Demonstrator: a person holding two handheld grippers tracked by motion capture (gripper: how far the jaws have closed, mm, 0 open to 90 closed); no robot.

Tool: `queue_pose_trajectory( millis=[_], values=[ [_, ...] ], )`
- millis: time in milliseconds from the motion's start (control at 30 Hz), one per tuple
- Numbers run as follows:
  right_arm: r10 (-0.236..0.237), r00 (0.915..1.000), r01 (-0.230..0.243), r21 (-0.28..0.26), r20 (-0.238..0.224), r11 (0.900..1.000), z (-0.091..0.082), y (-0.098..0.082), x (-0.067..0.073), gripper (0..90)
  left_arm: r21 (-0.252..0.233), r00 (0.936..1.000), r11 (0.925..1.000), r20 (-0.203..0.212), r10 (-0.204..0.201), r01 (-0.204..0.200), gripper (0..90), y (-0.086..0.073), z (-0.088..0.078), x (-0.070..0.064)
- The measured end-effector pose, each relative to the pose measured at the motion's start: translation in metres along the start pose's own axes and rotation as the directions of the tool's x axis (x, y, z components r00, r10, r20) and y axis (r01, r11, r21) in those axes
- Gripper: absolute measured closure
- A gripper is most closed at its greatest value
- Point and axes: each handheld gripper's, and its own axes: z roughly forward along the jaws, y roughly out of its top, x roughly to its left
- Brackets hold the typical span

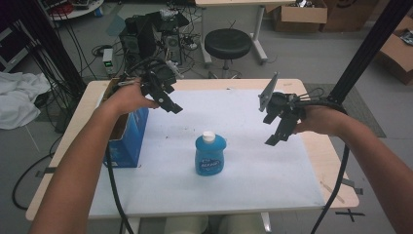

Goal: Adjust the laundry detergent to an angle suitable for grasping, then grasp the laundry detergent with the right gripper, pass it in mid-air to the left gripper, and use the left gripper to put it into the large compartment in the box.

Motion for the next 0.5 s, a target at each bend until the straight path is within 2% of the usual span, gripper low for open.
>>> queue_pose_trajectory(
  millis=[500],
  values=[
    [-0.001, 1.0000, 0.001, -0.010, 0.003, 1.000, -0.0006, -0.0011, 0.0005, 20.0, -0.008, 1.0000, 1.0000, 0.003, -0.005, 0.005, 18.4, -0.0003, -0.0005, -0.0002]
  ],
)
